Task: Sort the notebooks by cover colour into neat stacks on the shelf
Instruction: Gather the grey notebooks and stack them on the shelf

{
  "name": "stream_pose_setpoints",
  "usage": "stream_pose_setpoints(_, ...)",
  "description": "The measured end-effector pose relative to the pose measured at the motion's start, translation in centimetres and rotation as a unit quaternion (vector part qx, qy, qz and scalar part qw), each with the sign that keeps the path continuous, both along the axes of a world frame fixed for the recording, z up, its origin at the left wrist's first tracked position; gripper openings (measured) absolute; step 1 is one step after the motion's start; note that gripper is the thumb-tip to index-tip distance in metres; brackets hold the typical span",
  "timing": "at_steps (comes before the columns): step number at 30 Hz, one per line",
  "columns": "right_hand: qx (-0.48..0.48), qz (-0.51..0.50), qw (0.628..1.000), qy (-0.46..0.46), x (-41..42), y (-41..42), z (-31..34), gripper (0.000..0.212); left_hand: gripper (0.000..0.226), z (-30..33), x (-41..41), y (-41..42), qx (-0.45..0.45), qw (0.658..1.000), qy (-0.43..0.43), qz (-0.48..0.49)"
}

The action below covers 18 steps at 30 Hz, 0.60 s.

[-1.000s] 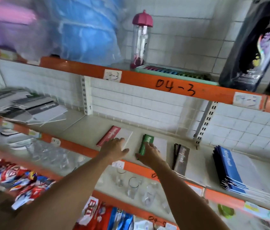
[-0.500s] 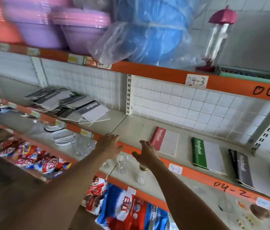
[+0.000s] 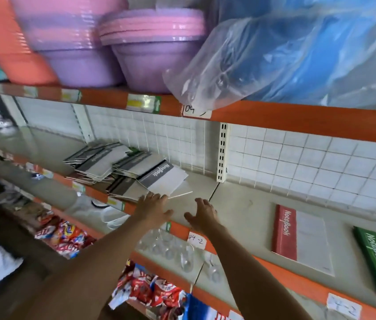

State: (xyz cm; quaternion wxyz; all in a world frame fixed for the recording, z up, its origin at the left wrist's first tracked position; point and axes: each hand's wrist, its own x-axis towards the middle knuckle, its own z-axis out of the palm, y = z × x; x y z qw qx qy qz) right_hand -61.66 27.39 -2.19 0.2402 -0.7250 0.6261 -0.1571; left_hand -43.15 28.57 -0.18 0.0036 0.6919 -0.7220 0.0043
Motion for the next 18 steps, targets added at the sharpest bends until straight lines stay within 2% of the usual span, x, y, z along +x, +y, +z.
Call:
stream_pose_setpoints(5, 0.003, 0.024, 1.0, 0.007, 5.6, -5.0, -0.1, 0.068, 0.057, 1.3, 5.3, -5.1, -0.007, 0.999, -0.015, 0.029)
stream_pose_setpoints(8, 0.001, 0.03, 1.0, 0.004, 8.4, -7.7, 0.1, 0.067, 0.06, 1.5, 7.9, -7.3, -0.011, 0.999, 0.011, 0.032)
stream_pose_setpoints(14, 0.001, 0.056, 0.997, 0.048, 13.5, -10.5, -1.3, 0.067, 0.063, 0.9, 12.1, -11.3, 0.002, 0.999, 0.033, 0.027)
stream_pose_setpoints(18, -0.03, 0.037, 0.997, 0.066, 15.5, -11.8, -2.6, 0.058, 0.059, -0.1, 13.7, -14.4, -0.003, 1.0, 0.026, 0.0)
